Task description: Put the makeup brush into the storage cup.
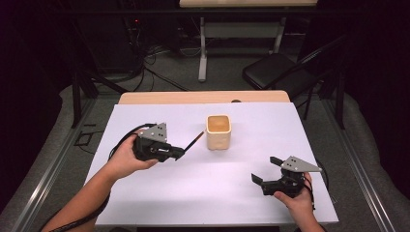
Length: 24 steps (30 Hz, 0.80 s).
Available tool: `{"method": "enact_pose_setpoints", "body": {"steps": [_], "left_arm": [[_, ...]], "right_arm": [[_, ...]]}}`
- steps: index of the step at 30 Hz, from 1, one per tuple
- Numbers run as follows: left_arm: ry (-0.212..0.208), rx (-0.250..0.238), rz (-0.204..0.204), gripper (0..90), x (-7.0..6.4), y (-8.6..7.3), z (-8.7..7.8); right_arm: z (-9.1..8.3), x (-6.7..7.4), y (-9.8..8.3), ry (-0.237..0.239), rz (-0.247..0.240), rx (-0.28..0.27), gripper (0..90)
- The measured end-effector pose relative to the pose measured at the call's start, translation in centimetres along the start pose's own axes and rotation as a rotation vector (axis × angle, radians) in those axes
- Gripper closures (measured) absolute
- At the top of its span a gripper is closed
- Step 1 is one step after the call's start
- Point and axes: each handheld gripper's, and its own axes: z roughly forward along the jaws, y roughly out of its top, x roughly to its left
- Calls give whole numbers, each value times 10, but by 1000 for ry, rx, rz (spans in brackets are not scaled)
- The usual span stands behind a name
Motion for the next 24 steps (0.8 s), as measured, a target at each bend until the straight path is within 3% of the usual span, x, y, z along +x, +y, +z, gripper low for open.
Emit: {"method": "enact_pose_setpoints", "body": {"steps": [9, 24], "left_arm": [[7, -96, -19, 847, -6, -2, 6], [6, -194, -65, 848, -9, -11, 14]], "right_arm": [[0, 0, 0, 3, 3, -3, 10], [3, 0, 0, -31, 28, 1, 5]]}}
